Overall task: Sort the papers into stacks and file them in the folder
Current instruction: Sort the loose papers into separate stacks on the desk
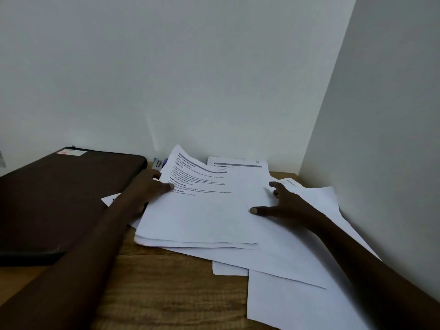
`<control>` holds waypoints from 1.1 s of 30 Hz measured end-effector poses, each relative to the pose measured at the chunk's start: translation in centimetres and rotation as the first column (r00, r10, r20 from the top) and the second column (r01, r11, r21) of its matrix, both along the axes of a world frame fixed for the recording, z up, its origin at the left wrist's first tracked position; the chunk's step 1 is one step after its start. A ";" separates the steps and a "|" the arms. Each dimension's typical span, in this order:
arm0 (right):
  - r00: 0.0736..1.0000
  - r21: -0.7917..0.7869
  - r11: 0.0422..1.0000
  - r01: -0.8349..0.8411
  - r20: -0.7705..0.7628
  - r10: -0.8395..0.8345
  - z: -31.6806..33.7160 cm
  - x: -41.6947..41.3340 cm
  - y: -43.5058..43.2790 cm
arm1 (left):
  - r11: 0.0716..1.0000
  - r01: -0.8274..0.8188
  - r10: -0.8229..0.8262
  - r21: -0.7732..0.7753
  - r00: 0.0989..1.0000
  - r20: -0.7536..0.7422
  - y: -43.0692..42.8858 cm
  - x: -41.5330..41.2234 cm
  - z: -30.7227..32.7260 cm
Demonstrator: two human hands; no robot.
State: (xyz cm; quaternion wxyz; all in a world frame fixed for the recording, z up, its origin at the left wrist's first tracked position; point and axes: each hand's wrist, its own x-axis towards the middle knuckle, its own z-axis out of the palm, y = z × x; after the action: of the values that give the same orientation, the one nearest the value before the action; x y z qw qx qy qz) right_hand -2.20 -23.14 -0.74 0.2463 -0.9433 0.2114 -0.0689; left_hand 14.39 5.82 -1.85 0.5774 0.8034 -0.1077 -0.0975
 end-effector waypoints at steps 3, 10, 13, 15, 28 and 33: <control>0.998 0.051 0.997 0.061 -0.008 -0.061 0.5 1.0 0.5 | 0.991 -0.055 0.042 0.121 0.993 0.108 -0.3 0.0 0.1; 0.971 0.191 0.954 0.231 0.010 -0.237 2.0 4.5 0.9 | 0.984 -0.044 0.026 0.171 0.994 0.106 0.4 -0.4 0.3; 0.969 0.486 0.859 0.164 0.081 -0.231 2.7 4.7 1.1 | 0.996 0.000 -0.005 0.094 0.999 0.053 0.3 -0.4 0.2; 0.974 0.557 0.819 0.141 0.069 -0.215 3.1 4.8 1.5 | 0.998 0.000 -0.002 0.069 1.000 0.029 0.2 -0.4 0.2; 0.531 -0.037 0.814 0.579 0.775 -0.342 10.7 2.1 -3.0 | 0.923 0.154 -0.187 -0.354 0.980 -0.063 -0.1 -1.7 0.7; 0.549 -0.375 0.862 0.340 0.823 0.142 9.5 1.7 0.9 | 0.924 0.121 -0.202 -0.362 0.960 -0.196 -0.4 -1.0 0.7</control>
State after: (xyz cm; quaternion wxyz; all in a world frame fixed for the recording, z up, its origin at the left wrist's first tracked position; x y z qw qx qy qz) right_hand -0.47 -22.20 8.71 0.0617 -0.8126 0.0999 -0.5709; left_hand 13.43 5.37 -1.11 0.7082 0.6608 -0.1219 -0.2167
